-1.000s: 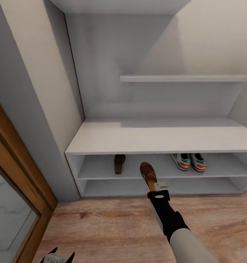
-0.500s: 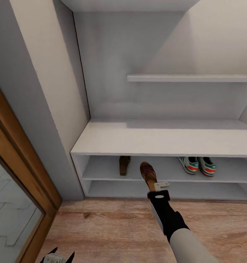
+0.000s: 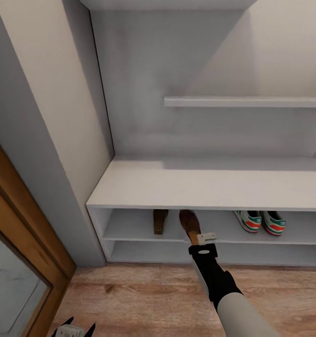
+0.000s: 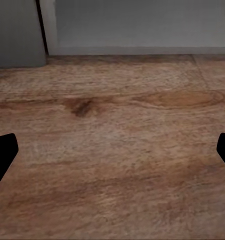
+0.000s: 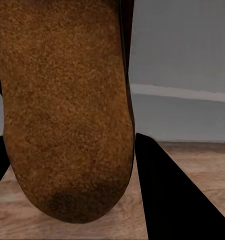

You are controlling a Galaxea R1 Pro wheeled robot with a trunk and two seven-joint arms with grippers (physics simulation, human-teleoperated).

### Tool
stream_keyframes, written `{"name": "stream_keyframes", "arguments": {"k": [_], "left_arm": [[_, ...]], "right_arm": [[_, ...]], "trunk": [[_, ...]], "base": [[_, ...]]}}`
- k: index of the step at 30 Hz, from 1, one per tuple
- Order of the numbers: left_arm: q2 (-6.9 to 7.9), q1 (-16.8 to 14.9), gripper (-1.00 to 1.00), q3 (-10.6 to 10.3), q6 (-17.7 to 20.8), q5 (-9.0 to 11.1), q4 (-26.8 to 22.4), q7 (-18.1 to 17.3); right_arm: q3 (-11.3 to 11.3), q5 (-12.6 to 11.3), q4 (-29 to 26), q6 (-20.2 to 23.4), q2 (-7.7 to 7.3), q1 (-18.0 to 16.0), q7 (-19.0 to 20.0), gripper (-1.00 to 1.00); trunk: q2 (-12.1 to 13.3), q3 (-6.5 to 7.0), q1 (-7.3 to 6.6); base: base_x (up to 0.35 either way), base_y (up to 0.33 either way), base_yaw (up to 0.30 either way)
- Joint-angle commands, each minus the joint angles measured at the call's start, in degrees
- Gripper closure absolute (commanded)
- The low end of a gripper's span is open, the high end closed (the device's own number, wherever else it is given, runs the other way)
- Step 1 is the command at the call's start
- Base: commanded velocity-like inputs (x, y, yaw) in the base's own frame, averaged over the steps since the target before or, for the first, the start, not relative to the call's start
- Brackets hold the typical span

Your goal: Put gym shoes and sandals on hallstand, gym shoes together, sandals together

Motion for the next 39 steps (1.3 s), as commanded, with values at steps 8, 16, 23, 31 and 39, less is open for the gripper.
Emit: {"name": "stream_keyframes", "arguments": {"k": [8,16,23,31,39], "left_arm": [[-0.03,0.0,-1.0,0.2,-0.1,0.0,0.0,-0.5],[-0.04,0.0,-1.0,0.2,-0.1,0.0,0.0,-0.5],[-0.06,0.0,-1.0,0.2,0.0,0.0,0.0,-0.5],[-0.05,0.0,-1.0,0.2,0.0,0.0,0.0,-0.5],[-0.03,0.0,-1.0,0.2,0.0,0.0,0.0,-0.5]], "right_arm": [[-0.2,0.4,-0.1,0.3,0.06,0.0,0.0,1.0],[-0.3,0.5,-0.2,0.4,0.06,0.0,0.0,1.0],[-0.3,0.4,-0.1,0.4,0.06,0.0,0.0,1.0],[-0.3,0.5,-0.1,0.4,0.06,0.0,0.0,1.0],[-0.3,0.5,-0.1,0.4,0.06,0.0,0.0,1.0]], "trunk": [[0.0,-0.05,0.02],[0.0,-0.05,0.02],[0.0,-0.05,0.02],[0.0,-0.05,0.02],[0.0,-0.05,0.02]], "base": [[0.087,0.0,0.0],[0.204,0.039,0.0],[0.07,0.026,0.0],[0.139,0.093,0.0],[0.083,0.075,0.0]]}}
